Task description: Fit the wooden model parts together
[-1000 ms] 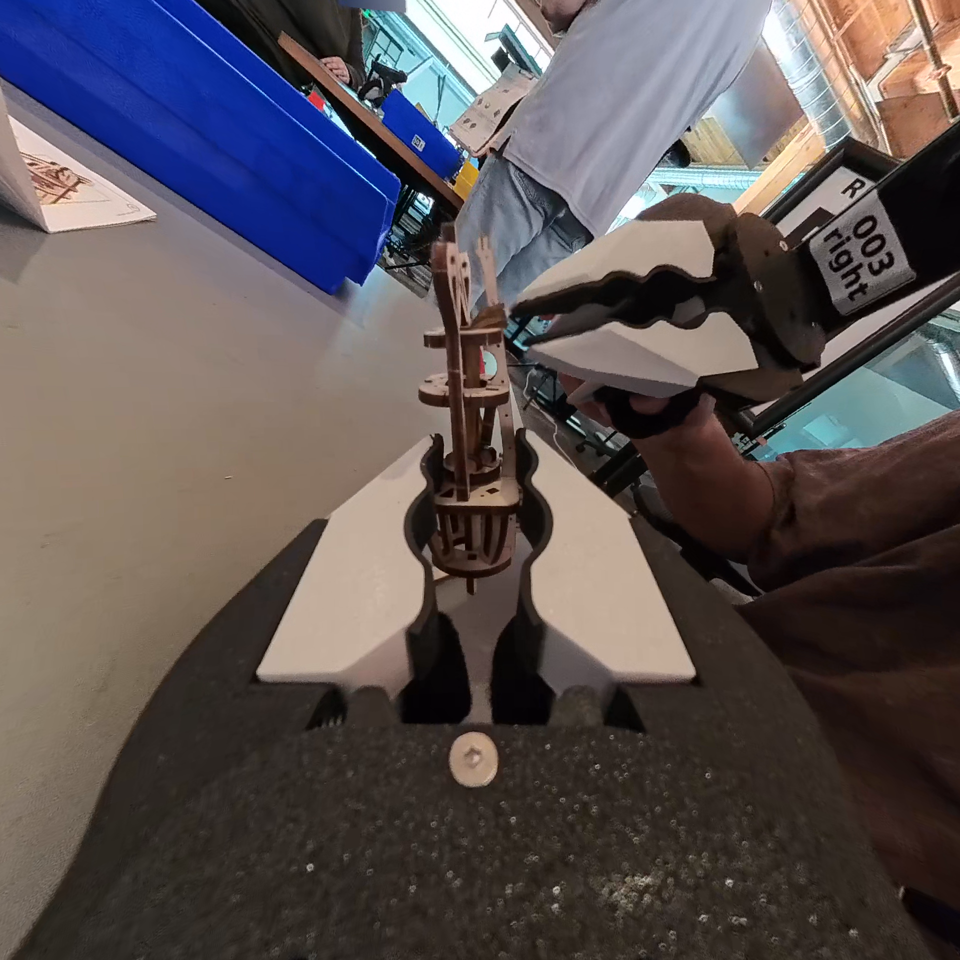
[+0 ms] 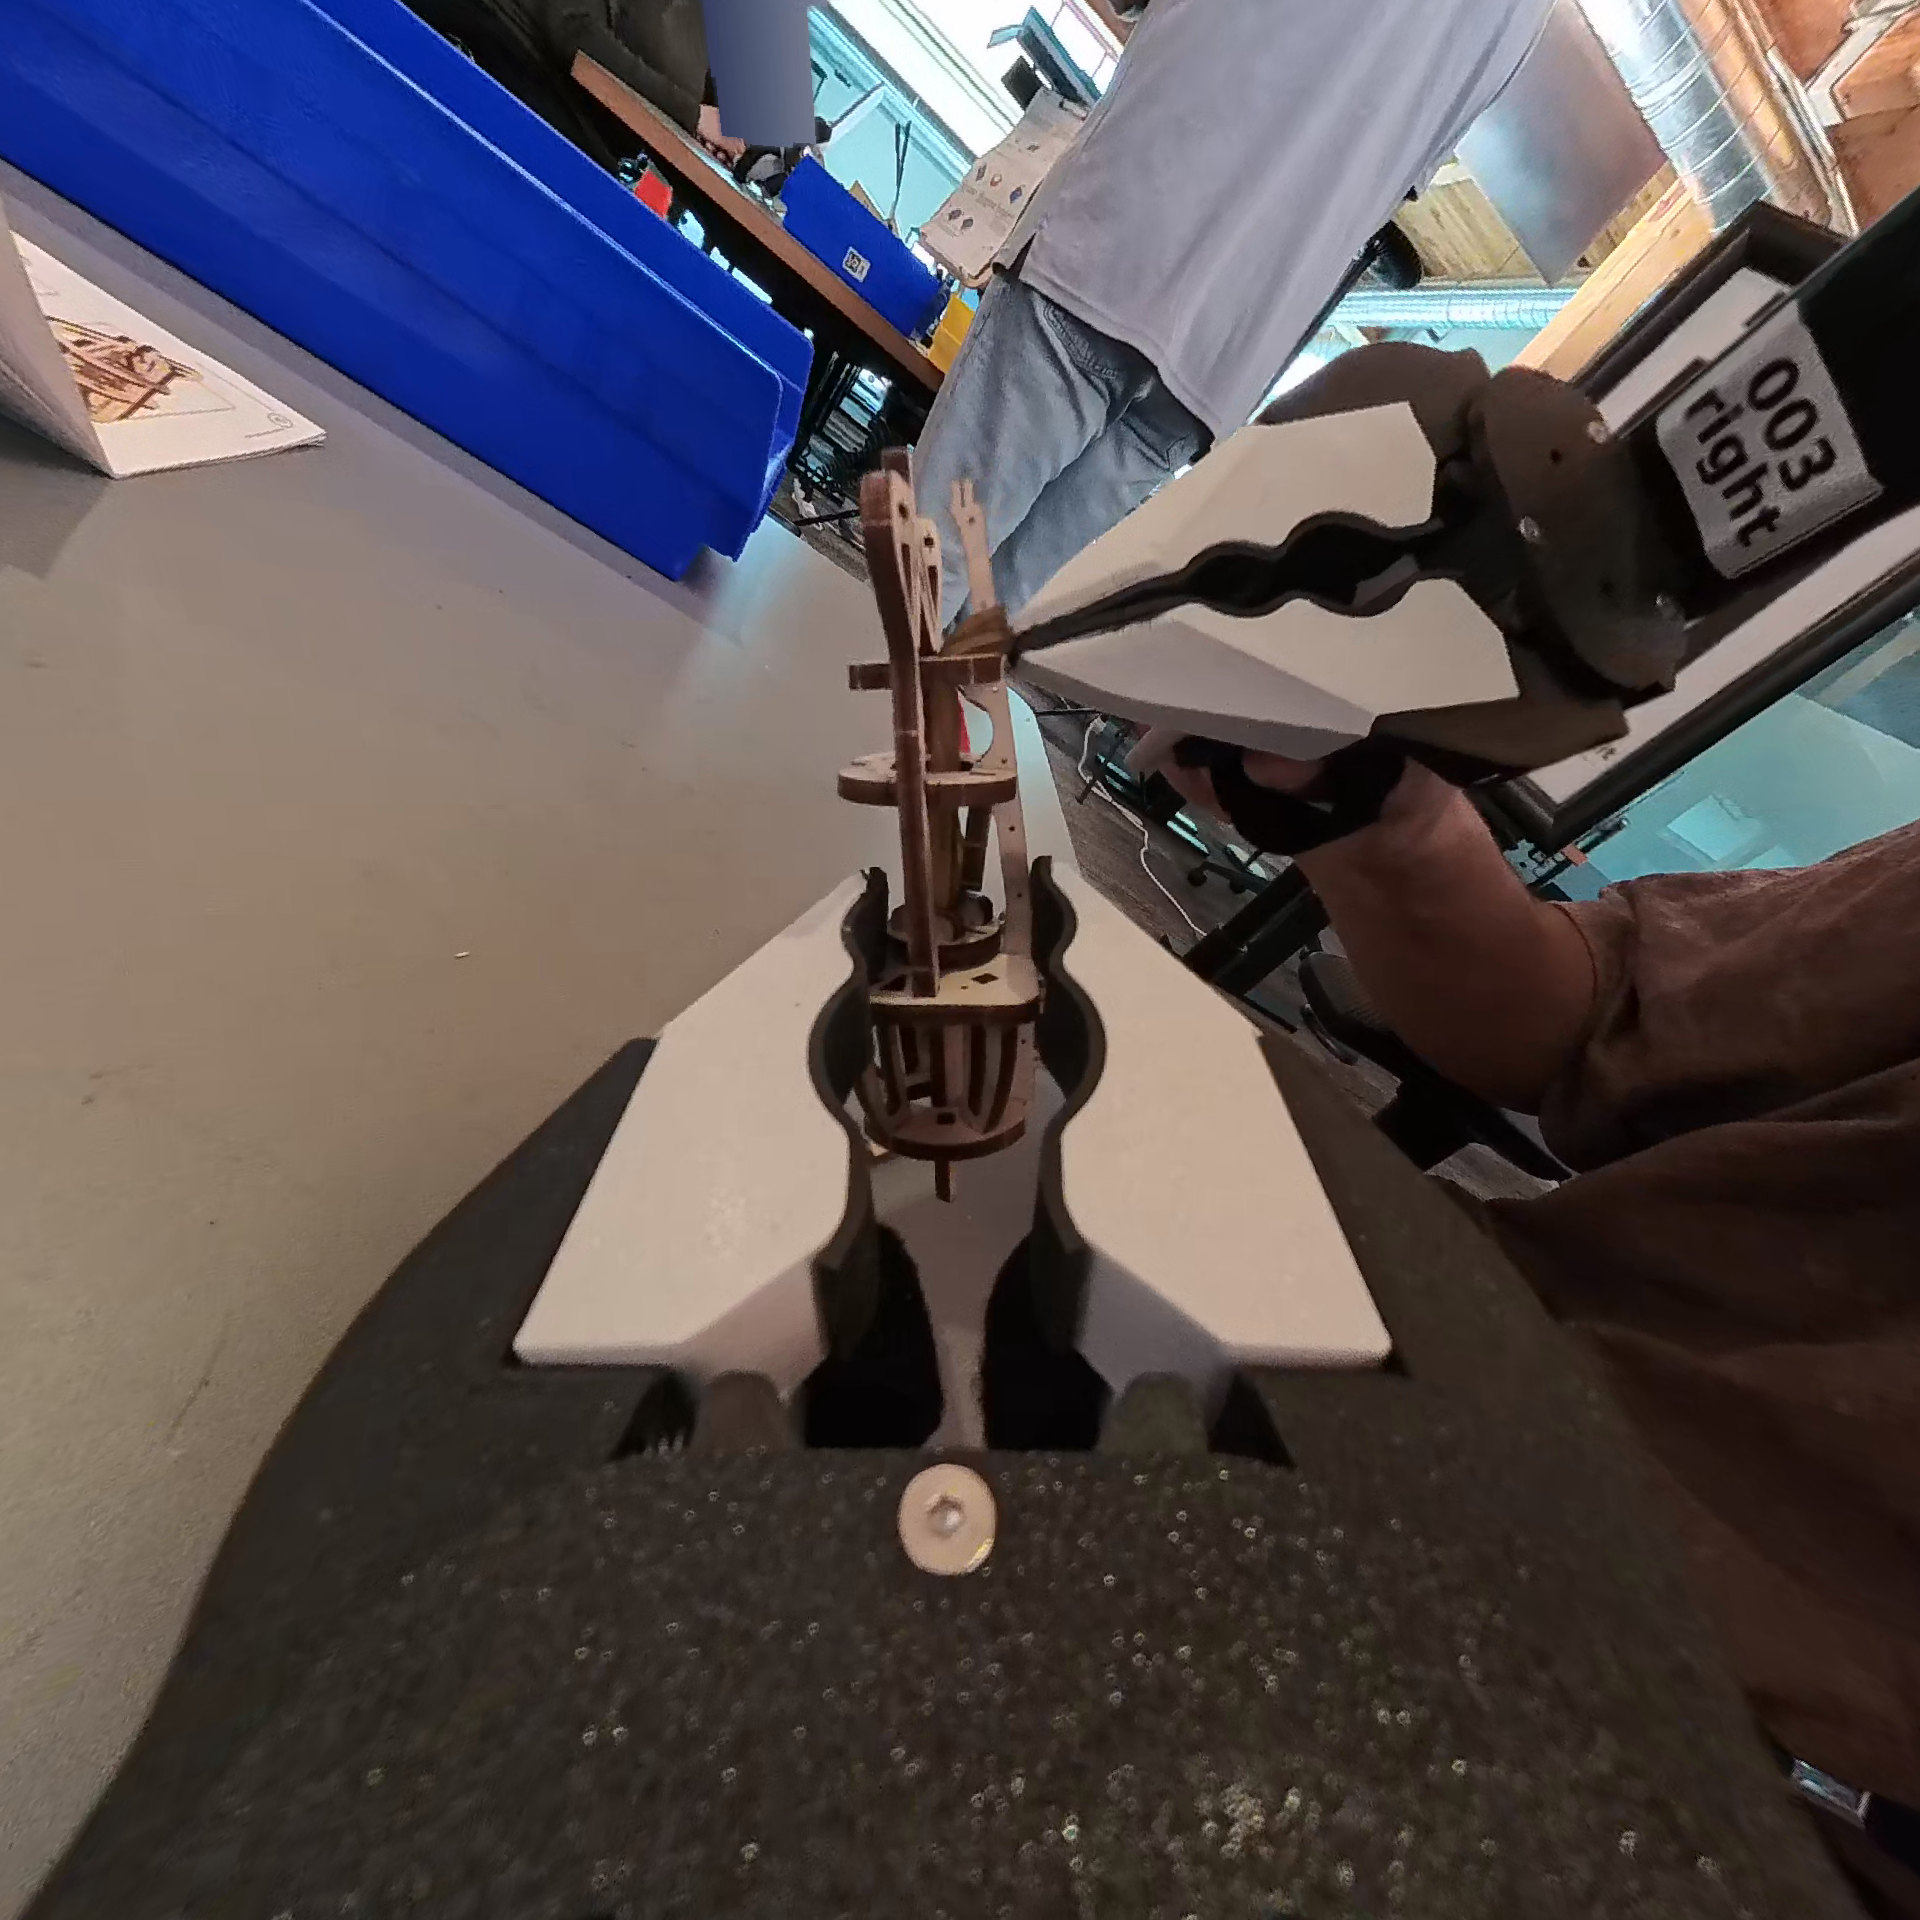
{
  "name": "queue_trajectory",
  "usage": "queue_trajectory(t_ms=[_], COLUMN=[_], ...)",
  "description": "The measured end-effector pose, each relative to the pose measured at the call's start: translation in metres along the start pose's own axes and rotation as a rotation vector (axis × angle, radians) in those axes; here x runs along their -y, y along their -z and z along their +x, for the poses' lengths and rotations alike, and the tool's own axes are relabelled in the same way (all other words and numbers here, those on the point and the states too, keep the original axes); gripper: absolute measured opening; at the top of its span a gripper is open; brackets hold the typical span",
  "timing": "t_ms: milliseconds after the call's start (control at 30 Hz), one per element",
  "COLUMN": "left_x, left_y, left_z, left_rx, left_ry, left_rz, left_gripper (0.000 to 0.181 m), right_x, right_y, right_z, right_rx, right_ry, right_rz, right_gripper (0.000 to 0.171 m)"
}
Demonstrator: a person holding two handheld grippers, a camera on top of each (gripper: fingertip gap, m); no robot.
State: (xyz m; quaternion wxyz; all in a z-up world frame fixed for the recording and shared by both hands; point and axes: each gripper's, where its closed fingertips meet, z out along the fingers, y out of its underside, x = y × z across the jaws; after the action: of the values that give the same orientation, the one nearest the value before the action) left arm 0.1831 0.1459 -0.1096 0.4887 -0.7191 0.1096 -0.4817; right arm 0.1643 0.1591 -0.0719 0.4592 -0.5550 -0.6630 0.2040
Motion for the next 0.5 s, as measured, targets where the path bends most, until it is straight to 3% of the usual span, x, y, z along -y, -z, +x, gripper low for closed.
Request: queue_trajectory(t_ms=[167, 500], left_x=[0.0037, 0.0018], left_y=[0.0040, 0.0024], left_z=[-0.0103, -0.0072], left_rx=[0.049, 0.052], left_ry=[0.020, -0.012], left_rz=[0.016, 0.001], left_gripper=[0.024, 0.025], right_x=[0.0027, -0.0027], right_y=[0.0043, -0.0050], right_z=[0.0025, -0.0010], right_rx=[0.051, -0.021], right_ry=[-0.088, 0.012], right_rz=[0.026, -0.013], right_gripper=[0.000, 0.006])
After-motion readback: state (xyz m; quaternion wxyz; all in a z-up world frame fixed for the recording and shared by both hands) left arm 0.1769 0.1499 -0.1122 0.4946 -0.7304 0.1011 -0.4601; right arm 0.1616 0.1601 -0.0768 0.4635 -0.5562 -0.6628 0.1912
